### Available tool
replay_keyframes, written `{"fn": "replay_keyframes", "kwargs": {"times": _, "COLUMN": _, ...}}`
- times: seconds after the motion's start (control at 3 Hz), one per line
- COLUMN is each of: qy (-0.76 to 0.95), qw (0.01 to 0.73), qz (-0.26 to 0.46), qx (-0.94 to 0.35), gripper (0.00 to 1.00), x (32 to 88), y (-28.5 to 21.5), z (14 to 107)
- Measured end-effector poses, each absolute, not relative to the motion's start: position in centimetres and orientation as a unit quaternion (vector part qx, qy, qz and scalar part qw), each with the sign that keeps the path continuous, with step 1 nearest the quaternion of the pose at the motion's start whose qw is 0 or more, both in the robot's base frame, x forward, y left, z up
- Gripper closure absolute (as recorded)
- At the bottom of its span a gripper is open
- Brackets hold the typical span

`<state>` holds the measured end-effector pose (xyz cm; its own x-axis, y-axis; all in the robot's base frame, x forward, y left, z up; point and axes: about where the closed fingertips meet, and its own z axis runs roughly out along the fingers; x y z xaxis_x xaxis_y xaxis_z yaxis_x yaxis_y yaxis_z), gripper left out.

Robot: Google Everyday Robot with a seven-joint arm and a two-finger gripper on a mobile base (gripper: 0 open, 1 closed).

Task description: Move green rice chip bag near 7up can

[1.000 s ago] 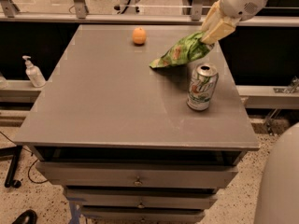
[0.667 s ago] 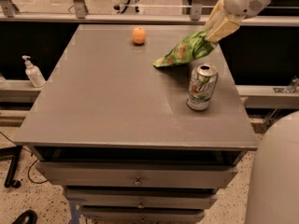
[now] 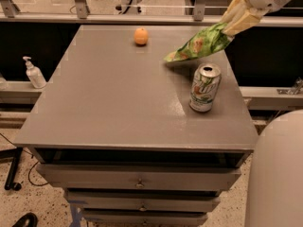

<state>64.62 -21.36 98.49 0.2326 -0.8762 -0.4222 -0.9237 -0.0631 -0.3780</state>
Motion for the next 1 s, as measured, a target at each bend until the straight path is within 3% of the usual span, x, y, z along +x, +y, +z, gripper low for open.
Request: {"fn": "replay_keyframes", "kwargs": {"times": 1.0, "qy": 0.576, "qw": 0.327, "qz": 0.076, "qx": -0.745, "gripper": 1.00, "x": 63.6, "y": -23.7, "z": 96.2}}
